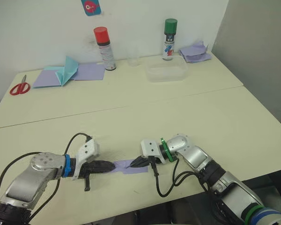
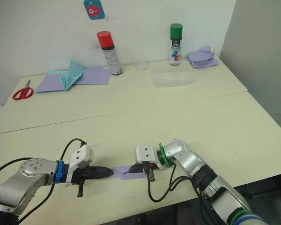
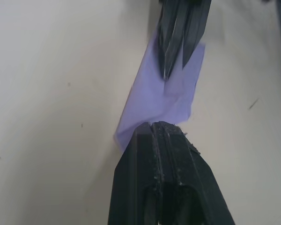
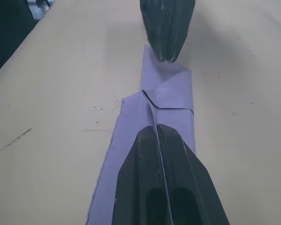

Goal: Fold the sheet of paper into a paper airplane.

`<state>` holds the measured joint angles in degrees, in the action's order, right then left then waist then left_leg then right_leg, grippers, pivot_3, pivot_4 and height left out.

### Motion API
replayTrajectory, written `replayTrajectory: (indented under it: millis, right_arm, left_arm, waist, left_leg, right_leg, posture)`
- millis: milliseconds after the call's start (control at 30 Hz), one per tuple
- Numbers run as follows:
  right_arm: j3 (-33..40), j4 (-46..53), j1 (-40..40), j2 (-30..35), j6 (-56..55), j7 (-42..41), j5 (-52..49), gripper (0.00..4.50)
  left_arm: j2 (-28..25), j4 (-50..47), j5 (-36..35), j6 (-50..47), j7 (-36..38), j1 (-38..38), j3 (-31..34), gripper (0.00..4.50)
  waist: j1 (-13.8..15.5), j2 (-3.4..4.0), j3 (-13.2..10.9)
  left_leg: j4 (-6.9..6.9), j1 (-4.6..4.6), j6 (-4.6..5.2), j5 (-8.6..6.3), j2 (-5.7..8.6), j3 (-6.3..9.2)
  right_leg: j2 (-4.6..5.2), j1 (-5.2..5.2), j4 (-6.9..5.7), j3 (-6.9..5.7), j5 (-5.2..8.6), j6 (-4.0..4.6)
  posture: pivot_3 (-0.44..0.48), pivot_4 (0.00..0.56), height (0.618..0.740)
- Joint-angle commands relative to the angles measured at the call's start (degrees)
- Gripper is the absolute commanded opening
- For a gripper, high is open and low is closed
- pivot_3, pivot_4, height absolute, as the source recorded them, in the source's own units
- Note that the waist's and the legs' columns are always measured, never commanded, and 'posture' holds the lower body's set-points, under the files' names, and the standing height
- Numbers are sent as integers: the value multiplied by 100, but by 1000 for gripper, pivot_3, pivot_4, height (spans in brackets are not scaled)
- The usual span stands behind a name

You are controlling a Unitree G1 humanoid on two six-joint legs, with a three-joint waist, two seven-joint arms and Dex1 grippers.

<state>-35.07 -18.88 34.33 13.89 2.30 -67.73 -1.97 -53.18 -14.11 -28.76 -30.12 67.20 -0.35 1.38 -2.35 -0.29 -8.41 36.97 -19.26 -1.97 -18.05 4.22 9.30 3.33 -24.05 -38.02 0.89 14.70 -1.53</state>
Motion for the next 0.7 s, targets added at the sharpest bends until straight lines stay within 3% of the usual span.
replayTrajectory:
  millis: [33, 400, 700]
  right_arm:
    - [-44, -102, -49, 70, 39, -32, 231, 62]
    - [-29, 42, -108, 124, 109, -139, 260, 62]
    - [4, 114, -156, 235, 133, -205, 205, 62]
  left_arm:
    - [55, -215, -369, -428, -123, -330, 238, 0]
    - [575, 4, 880, 308, -639, -279, -872, 0]
    - [526, 548, 1424, 741, -670, -283, -1107, 0]
  waist:
    - [4, 0, 0]
    - [12, 0, 0]
    - [58, 1, 1]
  left_leg:
    - [0, 0, -1, 0, 1, -1]
    - [1, 1, -39, -1, 4, -5]
    - [-1, 27, -36, -6, 5, -6]
  right_leg:
    - [-4, 0, 0, 2, 0, 0]
    - [-3, -3, 5, 12, -1, 2]
    - [-3, 25, 9, 11, 0, 2]
  posture:
    - [0, 150, 740]
    - [0, 150, 740]
    - [0, 150, 740]
